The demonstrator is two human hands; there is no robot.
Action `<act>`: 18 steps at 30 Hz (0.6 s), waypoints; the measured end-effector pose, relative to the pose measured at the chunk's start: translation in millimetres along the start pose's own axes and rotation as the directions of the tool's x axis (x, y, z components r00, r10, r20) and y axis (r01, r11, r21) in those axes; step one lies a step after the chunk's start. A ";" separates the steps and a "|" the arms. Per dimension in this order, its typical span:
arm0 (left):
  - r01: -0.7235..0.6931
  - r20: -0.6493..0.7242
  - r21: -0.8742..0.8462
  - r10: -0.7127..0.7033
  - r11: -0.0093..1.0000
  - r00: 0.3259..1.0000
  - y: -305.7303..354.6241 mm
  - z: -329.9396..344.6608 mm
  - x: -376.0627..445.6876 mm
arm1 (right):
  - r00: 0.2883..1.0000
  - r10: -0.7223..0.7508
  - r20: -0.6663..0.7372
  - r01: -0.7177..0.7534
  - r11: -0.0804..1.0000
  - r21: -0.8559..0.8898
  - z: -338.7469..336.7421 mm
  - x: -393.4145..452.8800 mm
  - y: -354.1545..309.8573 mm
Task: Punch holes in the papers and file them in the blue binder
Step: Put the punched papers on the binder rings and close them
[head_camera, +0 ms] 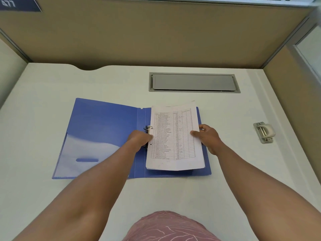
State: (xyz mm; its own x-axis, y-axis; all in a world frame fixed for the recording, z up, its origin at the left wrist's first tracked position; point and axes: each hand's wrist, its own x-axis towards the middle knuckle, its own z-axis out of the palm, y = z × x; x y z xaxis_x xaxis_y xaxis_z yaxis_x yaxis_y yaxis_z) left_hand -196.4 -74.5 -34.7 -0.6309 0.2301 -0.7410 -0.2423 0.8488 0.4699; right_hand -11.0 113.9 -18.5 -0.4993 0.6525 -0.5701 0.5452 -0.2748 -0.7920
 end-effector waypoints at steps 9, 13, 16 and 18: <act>-0.098 0.121 0.262 0.068 0.960 0.990 -4.5 -11.8 -4.7 | 1.000 -0.004 0.013 0.004 1.000 0.006 -1.1 -4.9 -2.2; -0.145 0.171 0.333 0.092 0.932 0.981 -4.2 -16.3 -6.1 | 1.000 -0.006 0.014 0.006 1.000 -0.001 -0.2 -4.9 -2.5; -0.189 0.205 0.324 0.126 0.927 0.971 -4.8 -18.0 -6.2 | 1.000 -0.008 0.019 0.008 1.000 0.002 -0.4 -5.3 -1.9; -0.192 0.234 0.317 0.119 0.929 0.965 -5.7 -18.7 -8.3 | 1.000 -0.007 0.029 0.008 1.000 -0.004 -1.7 -5.8 -1.4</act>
State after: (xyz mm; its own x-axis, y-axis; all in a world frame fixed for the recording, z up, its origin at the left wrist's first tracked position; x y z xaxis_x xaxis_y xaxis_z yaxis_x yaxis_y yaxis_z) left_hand -203.6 -90.2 -22.2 -0.4650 0.4349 -0.7711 0.1299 0.8951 0.4265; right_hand -7.7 111.7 -13.8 -0.5227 0.6337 -0.5703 0.5438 -0.2673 -0.7955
